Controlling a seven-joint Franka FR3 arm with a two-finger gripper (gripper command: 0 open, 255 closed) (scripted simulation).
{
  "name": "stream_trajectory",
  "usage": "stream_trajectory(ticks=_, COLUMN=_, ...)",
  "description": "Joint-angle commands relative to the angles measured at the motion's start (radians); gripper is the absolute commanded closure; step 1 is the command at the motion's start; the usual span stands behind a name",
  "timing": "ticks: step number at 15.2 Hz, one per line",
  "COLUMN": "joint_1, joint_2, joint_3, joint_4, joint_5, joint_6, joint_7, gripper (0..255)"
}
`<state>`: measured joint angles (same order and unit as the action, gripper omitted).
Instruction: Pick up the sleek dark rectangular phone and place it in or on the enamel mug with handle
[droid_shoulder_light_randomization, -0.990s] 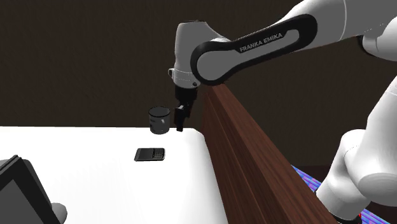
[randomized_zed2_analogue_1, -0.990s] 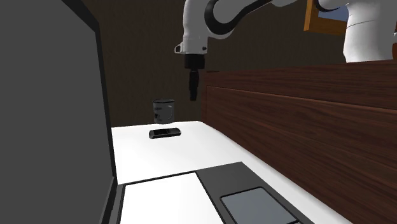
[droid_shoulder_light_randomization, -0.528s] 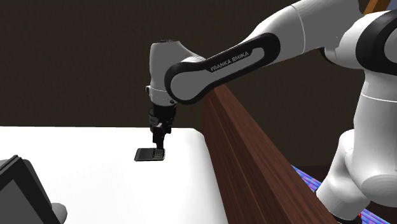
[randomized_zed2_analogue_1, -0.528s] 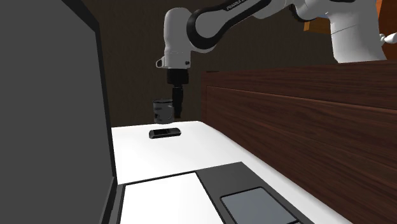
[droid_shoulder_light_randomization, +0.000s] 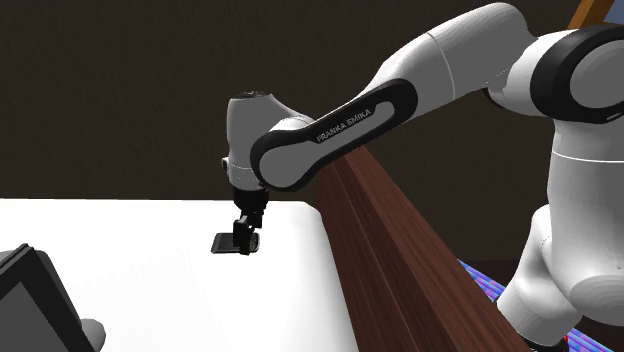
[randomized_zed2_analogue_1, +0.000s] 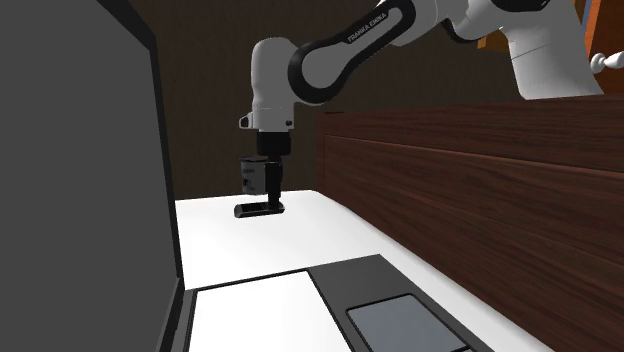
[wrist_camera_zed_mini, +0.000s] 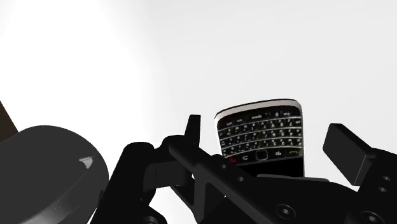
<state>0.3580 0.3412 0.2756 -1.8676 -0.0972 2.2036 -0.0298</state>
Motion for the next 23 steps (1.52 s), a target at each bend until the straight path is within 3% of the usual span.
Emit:
stream_trajectory(ticks=1, joint_1=0.002, joint_2=0.013, joint_3=-0.002, joint_4=-0.005, joint_5=-0.005, joint_6=0.018, joint_7=0.003, gripper=0)
stream_trajectory(ticks=9, joint_1=0.002, joint_2=0.013, joint_3=-0.002, joint_4=-0.004, joint_5=-0.005, joint_6=0.017, joint_7=0.003, gripper=0)
stream_trajectory(ticks=10, joint_1=0.002, joint_2=0.013, joint_3=-0.002, joint_4=-0.004, joint_5=-0.005, joint_6=0.017, joint_7=0.003, gripper=255)
stream_trajectory(ticks=19, joint_1=0.002, joint_2=0.013, joint_3=-0.002, joint_4=-0.004, joint_5=-0.005, joint_6=0.018, joint_7=0.003, gripper=255)
stream_trajectory(ticks=23, joint_1=-0.001, joint_2=-0.013, joint_3=0.002, joint_4=0.015, joint_5=0.005, joint_6=-0.027, joint_7=-0.003, gripper=255)
